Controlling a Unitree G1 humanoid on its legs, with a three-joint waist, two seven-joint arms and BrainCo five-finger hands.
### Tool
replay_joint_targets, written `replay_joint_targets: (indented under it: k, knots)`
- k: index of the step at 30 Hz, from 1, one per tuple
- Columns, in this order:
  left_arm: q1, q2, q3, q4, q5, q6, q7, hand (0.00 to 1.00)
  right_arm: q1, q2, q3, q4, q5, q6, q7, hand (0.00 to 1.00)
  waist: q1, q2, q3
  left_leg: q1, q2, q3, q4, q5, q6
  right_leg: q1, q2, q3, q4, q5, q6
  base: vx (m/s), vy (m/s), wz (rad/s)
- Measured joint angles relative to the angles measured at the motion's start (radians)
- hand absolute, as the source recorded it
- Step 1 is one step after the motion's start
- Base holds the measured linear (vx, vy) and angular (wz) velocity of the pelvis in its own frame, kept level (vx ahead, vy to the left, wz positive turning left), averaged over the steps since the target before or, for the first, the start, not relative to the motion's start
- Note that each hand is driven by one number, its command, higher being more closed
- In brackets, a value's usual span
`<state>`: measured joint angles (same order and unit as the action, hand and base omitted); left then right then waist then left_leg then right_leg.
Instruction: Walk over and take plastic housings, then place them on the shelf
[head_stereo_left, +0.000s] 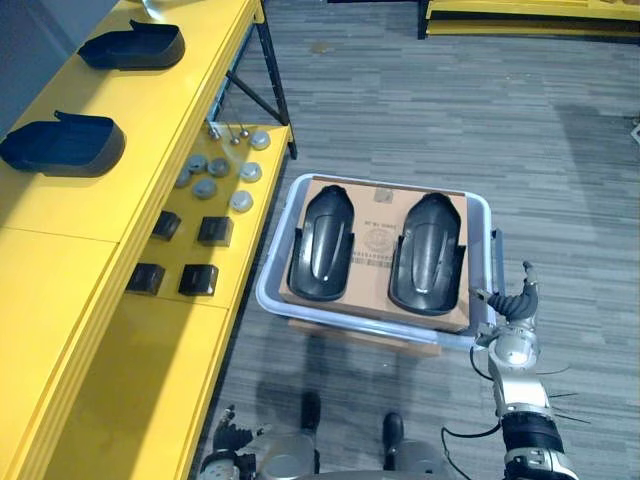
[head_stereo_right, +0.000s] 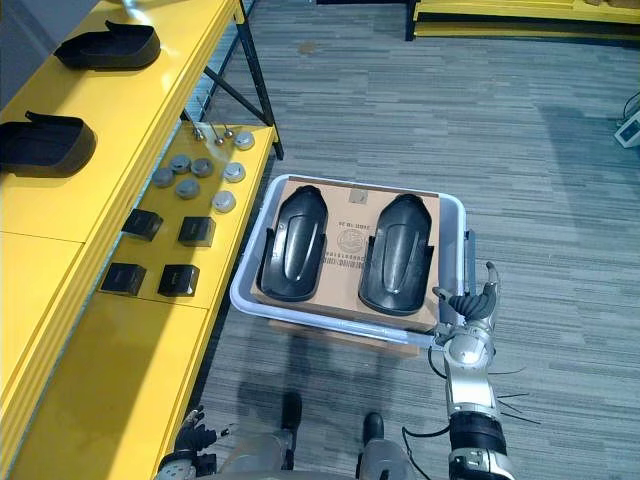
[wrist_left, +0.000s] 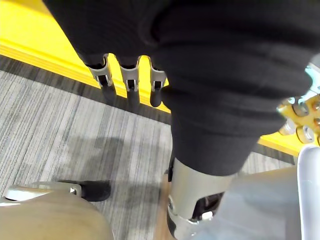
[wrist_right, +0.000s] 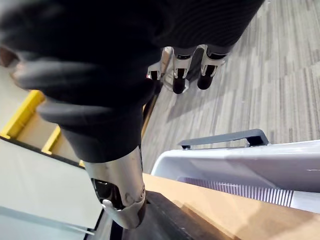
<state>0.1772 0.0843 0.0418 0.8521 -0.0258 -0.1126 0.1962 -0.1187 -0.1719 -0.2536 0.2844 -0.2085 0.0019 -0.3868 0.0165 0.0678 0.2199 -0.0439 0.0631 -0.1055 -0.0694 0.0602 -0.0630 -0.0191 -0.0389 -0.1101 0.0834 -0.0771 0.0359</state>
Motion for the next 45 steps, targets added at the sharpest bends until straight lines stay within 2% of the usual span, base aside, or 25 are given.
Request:
replay_joint_targets:
  k: [7, 11, 14, 17, 20, 21, 23, 28, 29, 35, 45]
  knots:
    - [0.0, 0.002, 0.0, 0.001, -0.001, 0.0, 0.0, 0.0, -0.025, -0.016, 0.052, 0.049, 0.0, 0.002, 0.019, 0.0, 0.001, 0.0, 0.0, -0.017, -0.004, -0.023, 0.0, 0.005, 0.0, -0.002, -0.002, -0.026, -0.007, 0.0, 0.001, 0.0, -0.005, 0.09]
    - [0.002, 0.002, 0.0, 0.003, -0.002, -0.001, 0.001, 0.0, -0.124, -0.036, 0.068, 0.205, 0.003, 0.008, 0.019, 0.0, 0.007, 0.0, 0.0, -0.038, -0.009, -0.041, 0.0, 0.014, 0.002, -0.007, -0.005, -0.05, -0.013, 0.0, 0.001, -0.02, -0.003, 0.19]
    - [0.0, 0.002, -0.004, 0.002, -0.003, -0.003, 0.001, 0.0, -0.198, -0.057, 0.077, 0.286, 0.003, 0.007, 0.019, 0.0, 0.024, 0.003, 0.0, -0.065, -0.011, -0.046, 0.0, 0.023, 0.001, -0.035, -0.008, -0.051, -0.009, 0.001, 0.002, -0.02, 0.004, 0.07]
    - [0.003, 0.001, -0.009, 0.003, -0.003, -0.003, 0.001, 0.0, -0.273, -0.086, 0.08, 0.392, 0.01, 0.009, 0.019, 0.0, 0.032, 0.009, 0.005, -0.08, -0.017, -0.06, -0.001, 0.03, -0.001, -0.042, -0.013, -0.065, -0.007, 0.001, 0.002, -0.01, 0.004, 0.15]
    - [-0.001, -0.005, -0.02, -0.001, -0.01, -0.009, 0.004, 0.0, -0.365, -0.103, 0.067, 0.5, 0.026, 0.013, 0.015, 0.0, 0.031, 0.027, 0.02, -0.084, -0.022, -0.067, -0.001, 0.036, 0.002, -0.043, -0.017, -0.072, -0.005, 0.001, 0.002, -0.03, 0.01, 0.08]
    - [-0.001, -0.006, -0.035, 0.0, -0.015, -0.011, 0.006, 0.0, -0.392, -0.111, 0.056, 0.533, 0.042, 0.02, -0.002, 0.0, 0.031, 0.039, 0.028, -0.085, -0.024, -0.073, -0.001, 0.038, 0.003, -0.043, -0.018, -0.075, -0.002, 0.001, 0.002, -0.03, 0.006, 0.07]
    - [-0.001, -0.008, -0.039, 0.0, -0.029, -0.011, 0.009, 0.0, -0.41, -0.109, 0.035, 0.553, 0.053, 0.027, -0.026, 0.0, 0.033, 0.045, 0.035, -0.088, -0.024, -0.077, -0.003, 0.042, 0.002, -0.048, -0.019, -0.076, 0.0, 0.001, 0.002, -0.03, 0.002, 0.04]
    - [-0.002, -0.01, -0.039, 0.0, -0.054, -0.011, 0.027, 0.0, -0.426, -0.085, -0.008, 0.554, 0.083, 0.029, -0.084, 0.0, 0.033, 0.047, 0.052, -0.094, -0.023, -0.081, -0.006, 0.043, 0.001, -0.056, -0.018, -0.077, 0.004, 0.001, 0.002, -0.01, -0.001, 0.0]
    - [-0.002, -0.01, -0.039, 0.0, -0.054, -0.011, 0.028, 0.0, -0.426, -0.079, -0.014, 0.554, 0.083, 0.029, -0.092, 1.0, 0.033, 0.047, 0.052, -0.093, -0.022, -0.081, -0.008, 0.043, 0.001, -0.056, -0.018, -0.076, 0.004, 0.001, 0.002, 0.0, 0.003, -0.04]
    - [-0.003, -0.01, -0.039, -0.001, -0.053, -0.007, 0.028, 0.0, -0.386, -0.064, -0.034, 0.501, 0.081, 0.028, -0.115, 1.0, 0.031, 0.044, 0.054, -0.075, -0.021, -0.057, -0.022, 0.044, 0.0, -0.052, -0.019, -0.056, 0.004, 0.001, 0.002, 0.01, 0.005, -0.09]
    - [-0.003, -0.009, -0.039, 0.0, -0.05, 0.001, 0.021, 0.0, -0.267, -0.038, -0.046, 0.474, 0.102, 0.046, -0.087, 1.0, 0.026, 0.043, 0.054, -0.039, -0.013, -0.045, -0.024, 0.043, 0.0, -0.028, -0.014, -0.046, 0.014, 0.0, 0.003, -0.03, -0.005, -0.04]
